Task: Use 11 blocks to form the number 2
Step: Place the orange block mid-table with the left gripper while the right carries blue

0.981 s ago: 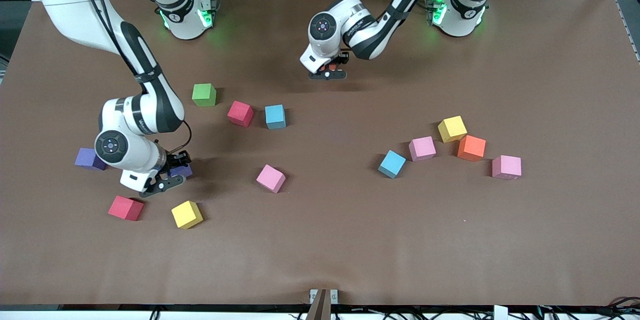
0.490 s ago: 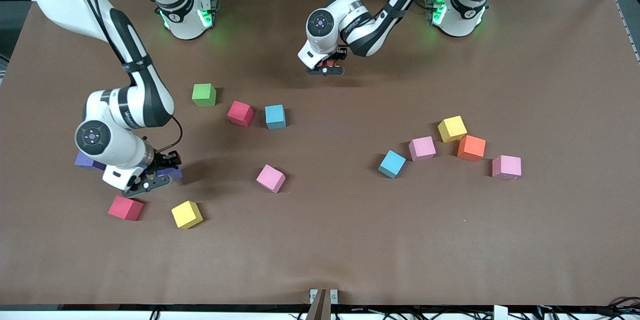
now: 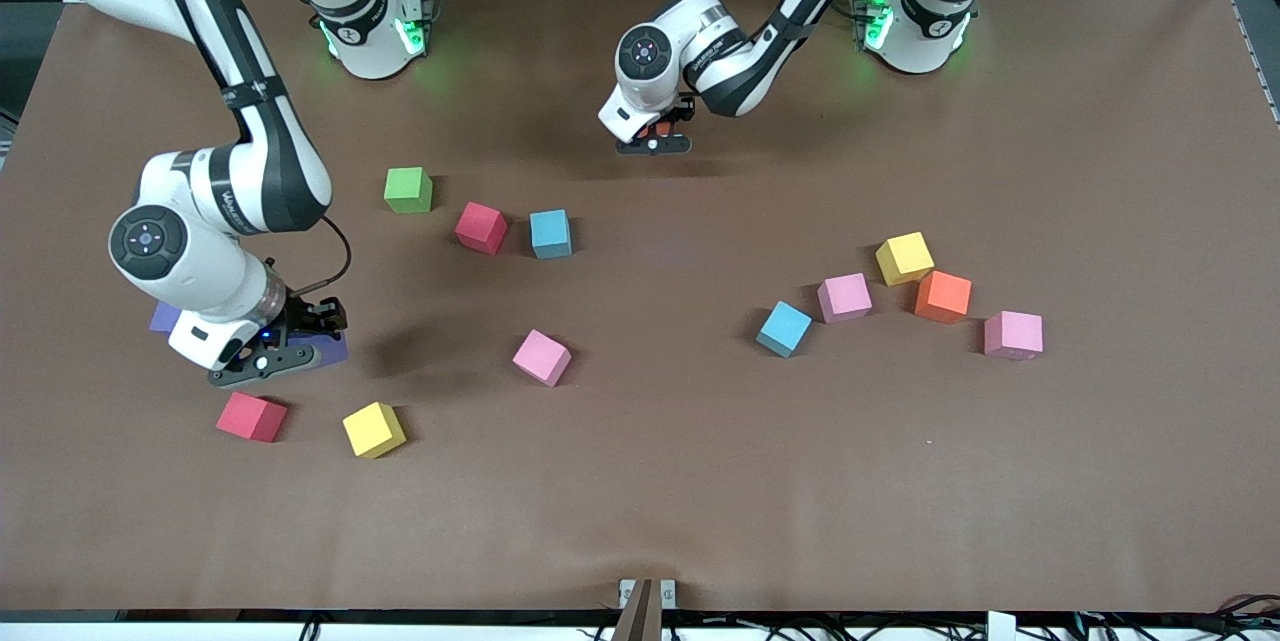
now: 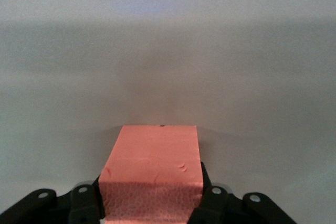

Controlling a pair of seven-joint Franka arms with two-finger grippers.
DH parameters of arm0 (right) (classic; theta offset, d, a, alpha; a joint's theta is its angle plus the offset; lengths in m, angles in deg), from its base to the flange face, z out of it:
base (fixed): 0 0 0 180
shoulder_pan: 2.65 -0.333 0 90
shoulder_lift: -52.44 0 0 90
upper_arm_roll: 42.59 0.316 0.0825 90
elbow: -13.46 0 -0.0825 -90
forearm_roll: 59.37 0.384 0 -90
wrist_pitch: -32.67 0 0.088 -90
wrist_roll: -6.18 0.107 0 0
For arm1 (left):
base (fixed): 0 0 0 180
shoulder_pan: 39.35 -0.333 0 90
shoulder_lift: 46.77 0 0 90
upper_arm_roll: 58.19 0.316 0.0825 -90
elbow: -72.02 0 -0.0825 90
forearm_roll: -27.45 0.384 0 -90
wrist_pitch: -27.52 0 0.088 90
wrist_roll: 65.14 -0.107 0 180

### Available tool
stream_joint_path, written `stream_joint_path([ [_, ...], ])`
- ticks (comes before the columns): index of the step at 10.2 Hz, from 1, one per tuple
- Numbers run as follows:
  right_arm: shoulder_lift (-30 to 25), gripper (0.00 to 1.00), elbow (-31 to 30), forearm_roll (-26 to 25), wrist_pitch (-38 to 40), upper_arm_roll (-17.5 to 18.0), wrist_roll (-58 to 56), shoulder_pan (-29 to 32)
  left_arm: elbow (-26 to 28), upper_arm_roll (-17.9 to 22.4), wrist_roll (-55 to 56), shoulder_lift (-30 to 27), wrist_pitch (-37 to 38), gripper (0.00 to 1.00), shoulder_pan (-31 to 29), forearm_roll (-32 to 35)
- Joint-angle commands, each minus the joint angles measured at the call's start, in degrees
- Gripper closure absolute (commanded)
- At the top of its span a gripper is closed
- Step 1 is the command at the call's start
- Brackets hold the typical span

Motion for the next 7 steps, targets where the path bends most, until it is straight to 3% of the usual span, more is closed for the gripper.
stream_joint_path([
  [1,-4.6,0.58,-4.1,-0.1,0.2,-0.7,1.0,-2.4,0.6,-0.9,2.0,0.2,-1.4,0.00,0.0,-1.5],
  [7,-13.0,0.58,-11.5,0.0,0.4,-0.5,-0.5,-10.5,4.6,-2.8,-1.7,-15.0,6.1,0.00,-9.8,0.8],
])
